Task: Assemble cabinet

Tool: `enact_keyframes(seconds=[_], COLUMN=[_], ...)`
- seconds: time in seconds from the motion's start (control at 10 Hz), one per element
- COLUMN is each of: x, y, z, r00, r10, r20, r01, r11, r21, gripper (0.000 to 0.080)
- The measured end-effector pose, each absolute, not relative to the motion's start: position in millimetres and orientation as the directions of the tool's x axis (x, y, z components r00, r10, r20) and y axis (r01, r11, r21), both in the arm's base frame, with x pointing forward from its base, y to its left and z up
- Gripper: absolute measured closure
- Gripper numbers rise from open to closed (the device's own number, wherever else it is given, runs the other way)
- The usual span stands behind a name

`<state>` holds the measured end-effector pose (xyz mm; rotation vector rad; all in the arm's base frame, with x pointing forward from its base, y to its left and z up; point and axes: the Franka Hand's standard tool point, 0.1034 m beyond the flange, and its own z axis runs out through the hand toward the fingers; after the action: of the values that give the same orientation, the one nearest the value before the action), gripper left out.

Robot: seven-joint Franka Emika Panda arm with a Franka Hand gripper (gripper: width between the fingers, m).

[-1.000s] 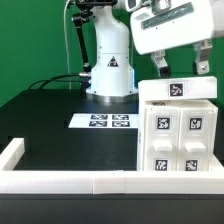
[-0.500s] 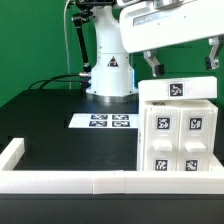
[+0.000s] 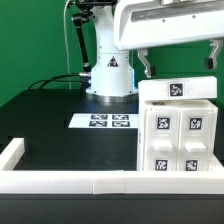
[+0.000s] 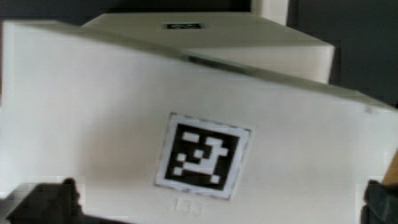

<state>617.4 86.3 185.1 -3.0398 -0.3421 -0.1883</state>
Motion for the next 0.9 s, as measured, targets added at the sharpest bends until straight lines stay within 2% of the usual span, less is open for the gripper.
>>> enact_keyframes(seconds=[0.4, 0.5, 0.9], x=[617.2, 616.9, 616.6], y=[82.8, 81.0, 87.0], z=[183.8, 183.5, 177.5], r00=[0.883, 0.779, 0.469], r10=[0.448, 0.61, 0.876], r20=[0.141, 0.142, 0.11], r01=[0.456, 0.617, 0.876], r11=[-0.89, -0.787, -0.477], r21=[-0.027, 0.0, 0.067], gripper=[0.0002, 0.0002, 0.0002])
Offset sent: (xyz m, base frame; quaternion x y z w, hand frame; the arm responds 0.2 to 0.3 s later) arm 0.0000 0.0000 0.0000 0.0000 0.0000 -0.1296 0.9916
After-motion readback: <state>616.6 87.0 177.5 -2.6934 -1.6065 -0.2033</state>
